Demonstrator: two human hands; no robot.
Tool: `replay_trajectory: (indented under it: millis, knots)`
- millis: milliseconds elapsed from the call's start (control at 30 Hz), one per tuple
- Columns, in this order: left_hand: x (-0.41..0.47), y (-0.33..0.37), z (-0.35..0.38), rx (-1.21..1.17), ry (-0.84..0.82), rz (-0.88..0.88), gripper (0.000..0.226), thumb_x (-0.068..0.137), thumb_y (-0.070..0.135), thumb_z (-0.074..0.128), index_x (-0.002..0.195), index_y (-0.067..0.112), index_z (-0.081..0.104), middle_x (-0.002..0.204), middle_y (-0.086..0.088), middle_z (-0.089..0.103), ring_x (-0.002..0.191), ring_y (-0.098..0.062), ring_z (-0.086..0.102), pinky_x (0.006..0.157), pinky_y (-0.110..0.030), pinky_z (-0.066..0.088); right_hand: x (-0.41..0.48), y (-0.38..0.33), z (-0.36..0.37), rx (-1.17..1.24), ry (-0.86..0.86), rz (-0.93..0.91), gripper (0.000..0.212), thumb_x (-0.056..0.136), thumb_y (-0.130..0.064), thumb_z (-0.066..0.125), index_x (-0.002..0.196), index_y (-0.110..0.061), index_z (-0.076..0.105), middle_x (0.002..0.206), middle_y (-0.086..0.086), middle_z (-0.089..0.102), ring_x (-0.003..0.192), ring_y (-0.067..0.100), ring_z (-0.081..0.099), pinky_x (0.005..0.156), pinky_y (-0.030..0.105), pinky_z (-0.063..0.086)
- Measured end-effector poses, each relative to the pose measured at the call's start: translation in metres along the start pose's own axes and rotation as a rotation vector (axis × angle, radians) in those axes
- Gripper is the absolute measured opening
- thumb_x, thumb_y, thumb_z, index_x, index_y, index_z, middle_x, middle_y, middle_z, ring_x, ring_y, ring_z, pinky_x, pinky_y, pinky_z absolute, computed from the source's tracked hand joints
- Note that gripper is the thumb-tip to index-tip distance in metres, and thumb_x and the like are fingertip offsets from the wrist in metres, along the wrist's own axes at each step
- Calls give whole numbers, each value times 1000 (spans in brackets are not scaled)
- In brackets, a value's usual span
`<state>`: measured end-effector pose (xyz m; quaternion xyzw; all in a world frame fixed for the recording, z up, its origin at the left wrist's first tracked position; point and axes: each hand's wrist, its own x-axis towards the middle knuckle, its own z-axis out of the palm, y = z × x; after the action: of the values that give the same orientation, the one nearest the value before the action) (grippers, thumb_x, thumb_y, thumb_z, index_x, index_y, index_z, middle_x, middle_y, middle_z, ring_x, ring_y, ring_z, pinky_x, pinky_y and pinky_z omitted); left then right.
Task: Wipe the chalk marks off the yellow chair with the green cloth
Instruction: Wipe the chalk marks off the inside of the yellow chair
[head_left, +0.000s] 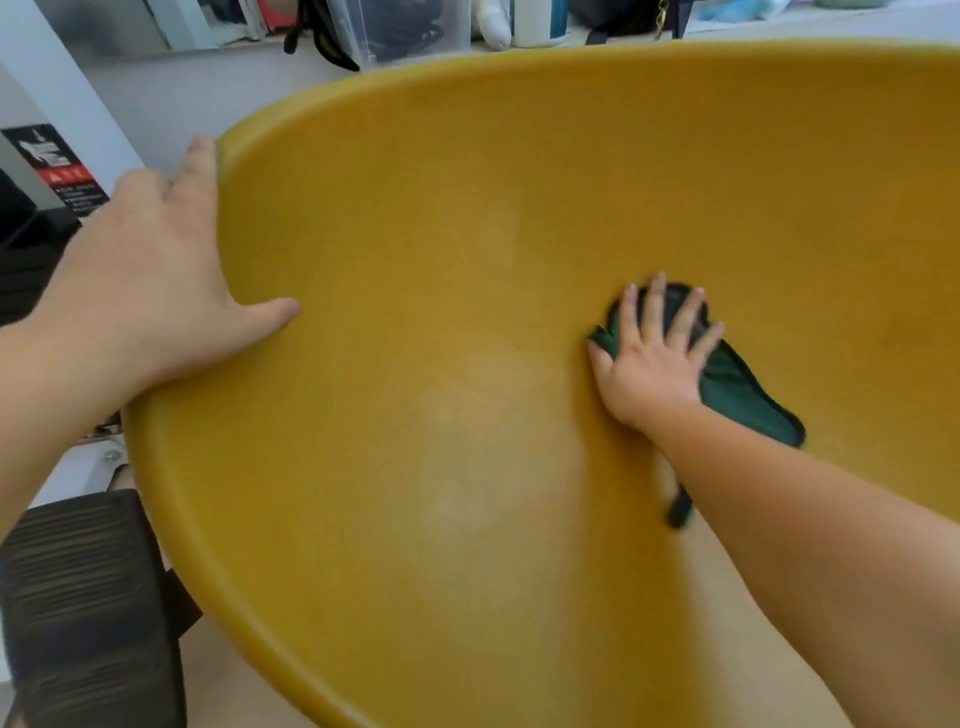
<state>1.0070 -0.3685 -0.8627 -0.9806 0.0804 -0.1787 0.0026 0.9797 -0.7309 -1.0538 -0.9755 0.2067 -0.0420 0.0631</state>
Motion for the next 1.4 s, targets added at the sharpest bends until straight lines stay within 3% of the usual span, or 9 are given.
replay_trajectory:
  millis: [200, 367, 467, 600, 733, 867, 933, 1200, 1400]
  knots:
    - [-1, -6, 5, -11, -4, 6, 120, 68, 61, 76, 158, 21, 8, 129, -29, 44, 113, -48, 49, 92, -55, 46, 15, -198, -20, 407, 151, -447, 77, 103, -57, 24, 161, -22, -13, 167, 1, -26, 150, 34, -30, 119, 58, -19]
    - [-3, -8, 6, -9, 11, 10, 122, 66, 63, 76, 158, 21, 7, 127, -28, 45, 110, -46, 51, 88, -54, 48, 45, -122, -2, -64, 324, -927, 81, 97, -52, 41, 162, -24, 3, 168, -2, -7, 157, 31, -3, 122, 59, -5]
    - [-3, -5, 5, -5, 33, 7, 121, 66, 58, 78, 158, 19, 8, 129, -28, 45, 115, -47, 50, 92, -56, 45, 103, -60, -33, -190, 475, -664, 85, 95, -48, 49, 162, -23, 3, 170, 3, -3, 157, 33, 0, 122, 59, -6]
    - [-4, -7, 8, 7, 35, 4, 121, 66, 54, 79, 158, 19, 8, 128, -28, 45, 115, -47, 48, 92, -56, 45, 85, -119, -38, 180, 463, -267, 79, 99, -50, 34, 162, -17, 0, 170, 10, -8, 155, 38, -9, 122, 62, -5]
    - [-2, -7, 8, 24, 1, -21, 126, 63, 52, 83, 158, 21, 7, 128, -27, 45, 113, -46, 50, 90, -54, 47, 5, -204, -7, 459, 199, -518, 79, 98, -49, 36, 163, -21, 0, 170, 3, -11, 155, 35, -15, 123, 59, -6]
    - [-9, 0, -1, -55, -63, -41, 129, 62, 47, 86, 159, 19, 4, 134, -25, 42, 120, -44, 45, 98, -52, 42, -95, -179, 0, 530, -138, -843, 70, 105, -48, 31, 162, -29, -4, 167, -9, -23, 151, 21, -32, 123, 51, -14]
    - [-18, 3, -8, -128, -105, -64, 127, 65, 44, 85, 159, 19, 3, 135, -23, 40, 118, -41, 46, 97, -50, 43, -135, -163, -5, 570, -319, -854, 67, 107, -48, 29, 161, -34, -9, 164, -18, -28, 148, 14, -37, 123, 47, -18]
    - [-67, -6, -45, -430, -306, -105, 113, 66, 43, 63, 159, 19, 3, 135, -9, 35, 112, -25, 44, 87, -36, 45, -181, -213, -106, 1159, -794, -118, 49, 108, -54, 16, 150, -49, -8, 154, -33, -21, 147, 0, -28, 125, 43, -11]
    - [-101, -24, -91, -687, -494, -111, 87, 75, 40, 37, 159, 23, 17, 129, 12, 32, 104, -5, 41, 84, -32, 42, -161, -275, -196, 1318, -687, 24, 59, 110, -45, 23, 156, -43, -14, 159, -30, -28, 145, -8, -27, 126, 34, -10]
